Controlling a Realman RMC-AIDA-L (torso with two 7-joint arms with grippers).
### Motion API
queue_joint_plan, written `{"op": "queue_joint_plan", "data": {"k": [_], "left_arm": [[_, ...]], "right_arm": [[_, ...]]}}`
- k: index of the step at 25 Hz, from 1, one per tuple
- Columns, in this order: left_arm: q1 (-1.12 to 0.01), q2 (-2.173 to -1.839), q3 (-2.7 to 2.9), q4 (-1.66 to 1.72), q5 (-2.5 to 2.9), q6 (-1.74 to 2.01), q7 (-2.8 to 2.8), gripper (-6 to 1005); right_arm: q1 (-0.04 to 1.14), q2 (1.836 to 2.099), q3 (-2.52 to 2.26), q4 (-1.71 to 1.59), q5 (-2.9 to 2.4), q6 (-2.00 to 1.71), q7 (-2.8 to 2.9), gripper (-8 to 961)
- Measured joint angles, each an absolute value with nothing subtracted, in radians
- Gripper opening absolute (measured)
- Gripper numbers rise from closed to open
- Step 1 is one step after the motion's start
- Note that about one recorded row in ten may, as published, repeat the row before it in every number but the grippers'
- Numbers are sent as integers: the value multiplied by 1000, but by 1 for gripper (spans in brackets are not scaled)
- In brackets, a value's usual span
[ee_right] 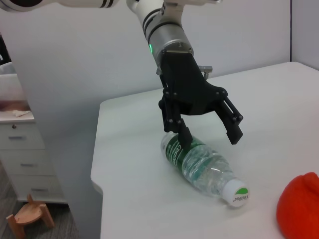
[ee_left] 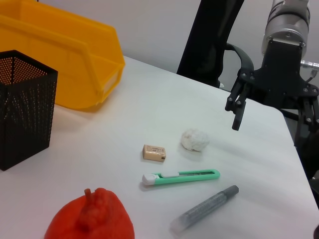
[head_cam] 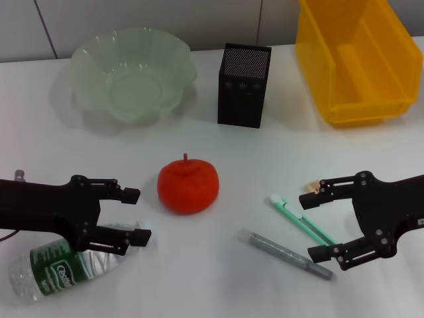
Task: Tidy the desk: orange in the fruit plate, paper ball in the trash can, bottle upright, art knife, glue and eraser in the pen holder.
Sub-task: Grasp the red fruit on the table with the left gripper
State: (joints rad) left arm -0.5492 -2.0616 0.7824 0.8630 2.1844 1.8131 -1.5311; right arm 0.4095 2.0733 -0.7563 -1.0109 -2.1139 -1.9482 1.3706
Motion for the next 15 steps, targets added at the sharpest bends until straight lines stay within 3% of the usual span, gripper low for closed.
{"op": "queue_joint_plan", "data": {"k": [15], "left_arm": [[-547,-2062,782,870,2184,1788,-1546,811]], "right_arm": [[406,2074,-753,-1011,-2115,-1948,1375,810]]}}
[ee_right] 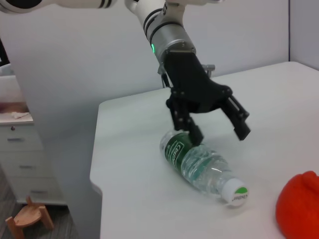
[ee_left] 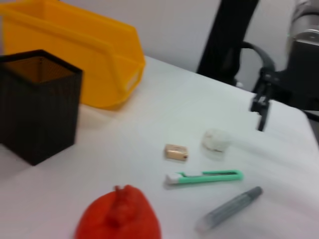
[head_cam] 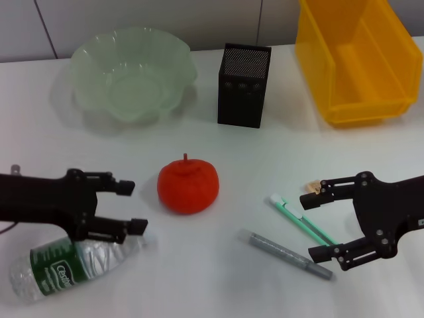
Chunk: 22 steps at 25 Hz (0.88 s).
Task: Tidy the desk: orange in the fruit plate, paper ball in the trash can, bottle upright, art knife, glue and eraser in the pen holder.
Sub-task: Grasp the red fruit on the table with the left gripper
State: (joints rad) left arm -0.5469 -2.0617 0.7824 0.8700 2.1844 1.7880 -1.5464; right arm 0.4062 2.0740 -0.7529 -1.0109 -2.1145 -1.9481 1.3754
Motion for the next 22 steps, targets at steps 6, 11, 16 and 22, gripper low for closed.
{"op": "queue_joint_plan", "data": {"k": [6,11,16,22], "left_arm": [[-550,-2061,782,937,2189,1739,-1607,801],[-595,-2066,834,974,2248,1658,-1693,794],[-618,-2072,943,968,2251,1558,-1758,786],[-641,-2079,1069,942,2231,1463,-1840,777]], "right_arm": [[393,2072,-747,-1011,-2114,-1950,1384,809],[378,2073,-742,-1041,-2112,-1978,1385,809],[368,2074,-706,-1056,-2112,-2005,1385,809],[363,2073,-689,-1058,-2114,-2023,1385,809]]}}
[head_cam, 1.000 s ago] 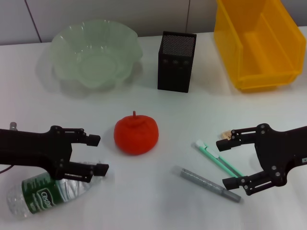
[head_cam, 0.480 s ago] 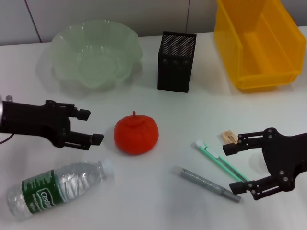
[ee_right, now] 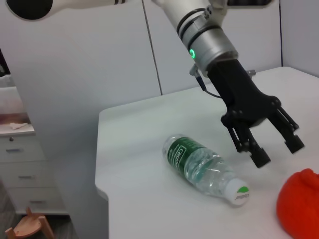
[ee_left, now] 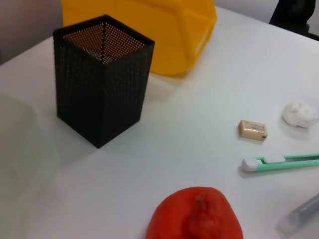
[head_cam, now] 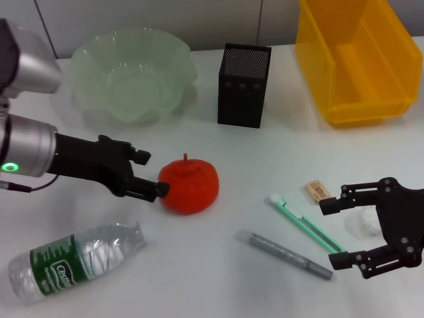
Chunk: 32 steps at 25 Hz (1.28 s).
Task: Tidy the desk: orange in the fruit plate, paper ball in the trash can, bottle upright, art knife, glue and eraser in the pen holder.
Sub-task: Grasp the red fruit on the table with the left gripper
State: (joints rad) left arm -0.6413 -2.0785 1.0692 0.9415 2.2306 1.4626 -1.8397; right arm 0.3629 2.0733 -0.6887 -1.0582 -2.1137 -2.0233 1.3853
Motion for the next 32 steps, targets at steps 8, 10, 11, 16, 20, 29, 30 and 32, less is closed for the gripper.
{"op": "queue_joint_plan", "data": {"k": [8,10,11,16,20,29,30,32], "left_arm": [[-637,-2079,1163,937,2178,1386,-1854,764],[-637,-2079,1172,931,2167,1367,-1860,761],[-637,-2078,1176,926,2163,1361,-1860,760],[-639,-2079,1220,903,2150,1311,-1865,752],[-637,-2079,1280,896,2123,1271,-1870,746],[-640,-2080,1352,865,2082,1208,-1884,732],[-640,-2080,1352,862,2080,1207,-1884,730],[-640,-2080,1352,862,2075,1208,-1884,727]], "right_arm": [[356,2074,-675,-1062,-2116,-2013,1385,809],[355,2073,-672,-1062,-2116,-2012,1385,809],[354,2073,-671,-1062,-2116,-2012,1385,808],[348,2073,-667,-1062,-2117,-2011,1385,808],[347,2074,-665,-1061,-2117,-2010,1385,808],[347,2074,-666,-1054,-2117,-1991,1381,807],[347,2074,-666,-1053,-2117,-1989,1381,807],[347,2074,-666,-1052,-2118,-1986,1380,807]]}}
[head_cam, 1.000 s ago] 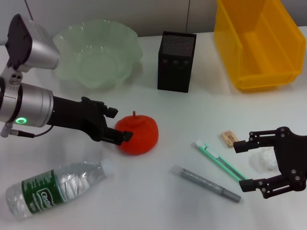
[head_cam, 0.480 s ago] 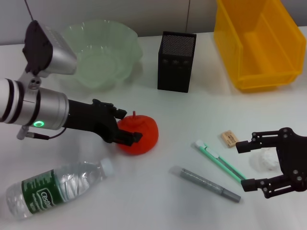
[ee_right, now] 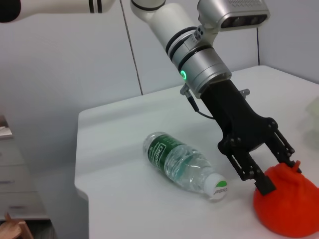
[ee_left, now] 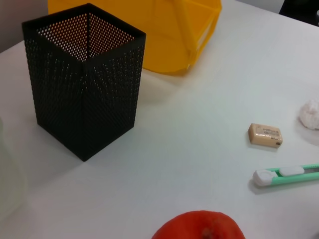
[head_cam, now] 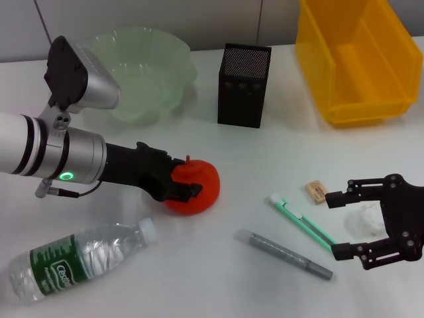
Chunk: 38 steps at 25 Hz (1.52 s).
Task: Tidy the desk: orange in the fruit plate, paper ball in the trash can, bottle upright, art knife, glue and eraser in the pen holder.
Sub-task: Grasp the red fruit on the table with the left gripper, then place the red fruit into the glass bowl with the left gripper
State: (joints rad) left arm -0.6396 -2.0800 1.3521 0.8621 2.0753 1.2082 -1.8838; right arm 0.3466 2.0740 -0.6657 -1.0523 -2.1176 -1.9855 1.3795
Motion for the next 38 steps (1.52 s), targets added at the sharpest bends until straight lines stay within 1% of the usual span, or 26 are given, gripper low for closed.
{"op": "queue_joint_plan", "data": {"k": [2,8,18,21,26,31,36,38], "left_arm": [[-638,-2080,1352,862,2072,1209,-1884,724],[-635,-2080,1356,861,2072,1212,-1885,448],[-630,-2080,1360,862,2057,1216,-1881,240],[-622,-2075,1346,888,2016,1252,-1876,171],[-603,-2068,1221,1002,1942,1352,-1889,126],[-616,-2068,1114,1042,1914,1362,-1908,90],[-663,-2069,1050,1011,1912,1274,-1921,64],[-682,-2070,1053,983,1913,1182,-1933,55]], "right_arm": [[347,2074,-666,-1052,-2118,-1984,1379,807],[349,2074,-668,-1048,-2118,-1983,1378,806],[347,2075,-667,-1043,-2118,-1982,1376,808],[347,2075,-667,-1041,-2118,-1982,1376,808],[347,2076,-667,-1041,-2118,-1982,1376,807],[348,2076,-673,-1041,-2116,-1982,1374,807],[351,2076,-675,-1040,-2114,-1982,1370,807],[352,2076,-676,-1037,-2113,-1982,1362,807]]}}
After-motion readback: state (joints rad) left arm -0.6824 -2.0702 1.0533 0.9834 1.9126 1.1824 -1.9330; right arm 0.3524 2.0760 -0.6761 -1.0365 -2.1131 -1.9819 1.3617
